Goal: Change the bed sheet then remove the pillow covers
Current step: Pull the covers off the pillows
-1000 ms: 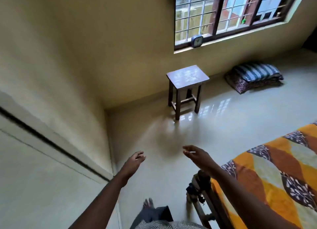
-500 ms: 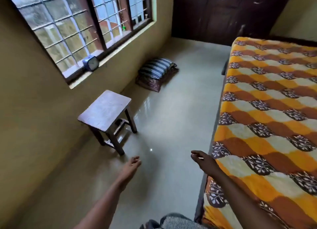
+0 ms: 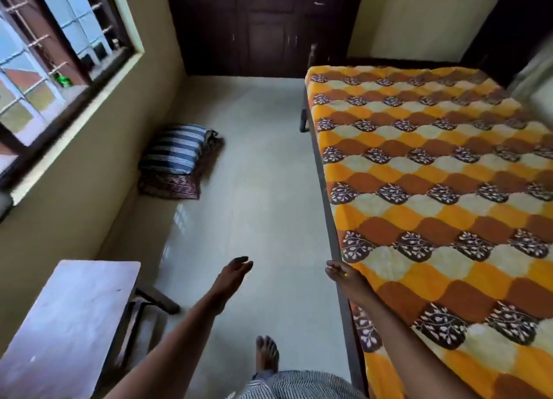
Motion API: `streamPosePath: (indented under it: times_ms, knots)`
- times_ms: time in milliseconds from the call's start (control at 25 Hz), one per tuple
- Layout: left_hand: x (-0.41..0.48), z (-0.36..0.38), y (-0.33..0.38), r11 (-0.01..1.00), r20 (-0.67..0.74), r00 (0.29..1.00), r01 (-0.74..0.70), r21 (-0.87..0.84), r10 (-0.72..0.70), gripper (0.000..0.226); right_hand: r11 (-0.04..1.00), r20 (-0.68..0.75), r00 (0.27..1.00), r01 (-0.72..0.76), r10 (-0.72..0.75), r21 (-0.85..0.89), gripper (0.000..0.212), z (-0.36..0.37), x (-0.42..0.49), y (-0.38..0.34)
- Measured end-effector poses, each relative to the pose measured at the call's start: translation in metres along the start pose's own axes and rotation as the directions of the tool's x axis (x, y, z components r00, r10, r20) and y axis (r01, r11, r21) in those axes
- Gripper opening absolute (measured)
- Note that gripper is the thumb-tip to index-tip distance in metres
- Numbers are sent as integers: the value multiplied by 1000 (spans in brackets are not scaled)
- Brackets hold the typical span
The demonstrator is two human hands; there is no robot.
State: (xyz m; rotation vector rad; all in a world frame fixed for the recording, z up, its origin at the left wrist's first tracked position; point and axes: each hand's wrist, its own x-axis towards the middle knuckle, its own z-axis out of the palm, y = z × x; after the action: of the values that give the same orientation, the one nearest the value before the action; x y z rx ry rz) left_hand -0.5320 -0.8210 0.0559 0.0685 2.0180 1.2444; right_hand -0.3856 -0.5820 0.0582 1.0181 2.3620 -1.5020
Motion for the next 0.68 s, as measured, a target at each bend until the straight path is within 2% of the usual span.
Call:
streamPosePath:
  times_ms: [240,480,680]
  knots:
    - [109,-61,67,997,-23,1000,16,-76,-17,40,998,40,999,17,-15,-61,30,-2,130,-102]
    - [262,-146,123,991,-146,989,14,-134,-34,38,992,95,993,73,-63,-100,30,19,286,-220]
    - [361,-227,165,983,-150,984,70,-172,-97,39,995,136,991,29,-16,-98,31,37,403,-320]
